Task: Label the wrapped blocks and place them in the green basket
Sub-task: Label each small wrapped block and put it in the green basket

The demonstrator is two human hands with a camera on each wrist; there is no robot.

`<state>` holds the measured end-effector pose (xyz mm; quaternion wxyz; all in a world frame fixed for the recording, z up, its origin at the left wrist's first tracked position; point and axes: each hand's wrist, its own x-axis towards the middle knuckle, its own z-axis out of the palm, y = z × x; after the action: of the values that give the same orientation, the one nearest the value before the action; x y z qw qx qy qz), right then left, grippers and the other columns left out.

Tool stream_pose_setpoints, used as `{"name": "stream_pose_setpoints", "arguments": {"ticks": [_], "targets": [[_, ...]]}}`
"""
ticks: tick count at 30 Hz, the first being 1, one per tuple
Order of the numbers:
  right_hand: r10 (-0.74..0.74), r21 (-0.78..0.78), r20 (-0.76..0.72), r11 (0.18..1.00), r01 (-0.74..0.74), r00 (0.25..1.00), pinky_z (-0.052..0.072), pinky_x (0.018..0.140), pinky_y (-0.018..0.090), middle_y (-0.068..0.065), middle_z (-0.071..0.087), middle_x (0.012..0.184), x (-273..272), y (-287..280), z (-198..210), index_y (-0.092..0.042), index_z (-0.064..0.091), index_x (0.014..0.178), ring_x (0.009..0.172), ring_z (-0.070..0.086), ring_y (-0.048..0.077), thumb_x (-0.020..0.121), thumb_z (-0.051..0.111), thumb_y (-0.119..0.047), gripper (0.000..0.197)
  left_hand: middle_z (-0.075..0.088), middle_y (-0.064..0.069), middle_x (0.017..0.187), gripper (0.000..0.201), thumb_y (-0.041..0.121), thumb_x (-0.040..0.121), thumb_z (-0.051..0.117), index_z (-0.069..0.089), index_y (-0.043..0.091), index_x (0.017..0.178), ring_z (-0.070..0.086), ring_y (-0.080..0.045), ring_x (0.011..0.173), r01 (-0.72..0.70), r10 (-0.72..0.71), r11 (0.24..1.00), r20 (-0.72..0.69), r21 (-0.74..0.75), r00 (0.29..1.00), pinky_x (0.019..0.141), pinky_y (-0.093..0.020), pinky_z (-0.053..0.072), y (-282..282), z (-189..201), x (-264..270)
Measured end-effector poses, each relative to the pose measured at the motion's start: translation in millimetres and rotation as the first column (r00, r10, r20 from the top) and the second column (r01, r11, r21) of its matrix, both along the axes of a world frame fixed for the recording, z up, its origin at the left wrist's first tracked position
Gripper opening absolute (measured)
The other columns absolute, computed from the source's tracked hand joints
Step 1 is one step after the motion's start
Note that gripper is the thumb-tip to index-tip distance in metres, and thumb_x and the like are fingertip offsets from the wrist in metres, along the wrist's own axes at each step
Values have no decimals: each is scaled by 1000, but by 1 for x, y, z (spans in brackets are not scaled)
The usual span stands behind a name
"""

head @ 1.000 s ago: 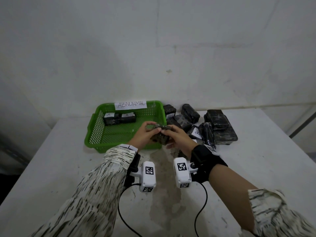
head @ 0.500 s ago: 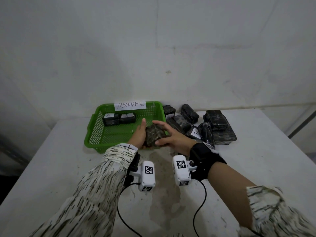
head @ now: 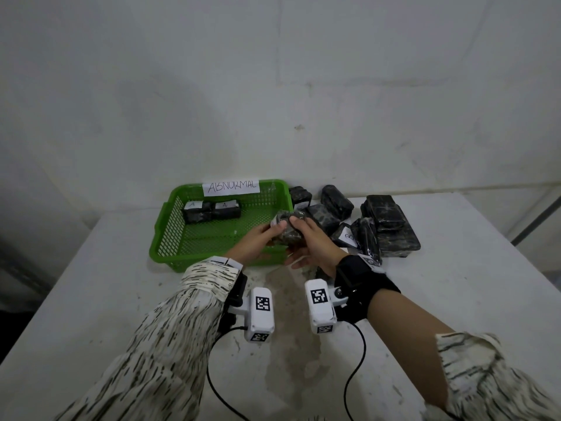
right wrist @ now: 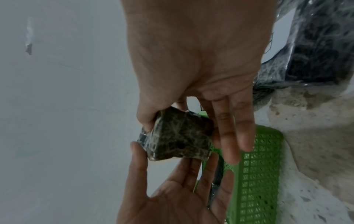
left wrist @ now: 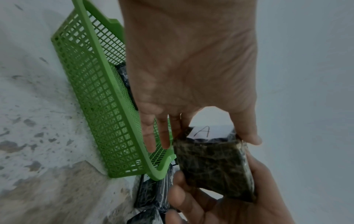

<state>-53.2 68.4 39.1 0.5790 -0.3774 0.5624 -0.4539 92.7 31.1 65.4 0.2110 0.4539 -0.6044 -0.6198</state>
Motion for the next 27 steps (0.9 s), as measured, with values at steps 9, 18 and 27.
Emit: {"name": "stream_pose_setpoints", "arguments": {"ticks": [9,18,27], "targets": [[67,26,-144,998,-64,987,54,56,31,6,52,135,5,-2,-4,-29,42,139,109,59,29,91,42,-63,59,51,-15,130,65,20,83,68,37,8,138,55,-25,108,-222,225,972,26,-73,974,91,-34,48,-17,-19,1],[-131,-87,-33,988,127,991,56,79,40,14,57,125,12,-12,-2,-17,51,128,108,62,32,92,61,-33,41,57,-7,117,58,19,73,78,53,8,124,57,-16,100,-204,222,926,20,-318,975,90,-29,52,-22,-22,19],[-221,-75,-108,974,214,969,47,52,16,4,52,106,21,-25,-11,-7,38,125,80,57,13,100,41,-40,41,59,-10,119,38,24,97,46,50,6,130,55,-19,99,-279,274,938,-54,-205,960,63,-17,45,-28,-26,31]]}}
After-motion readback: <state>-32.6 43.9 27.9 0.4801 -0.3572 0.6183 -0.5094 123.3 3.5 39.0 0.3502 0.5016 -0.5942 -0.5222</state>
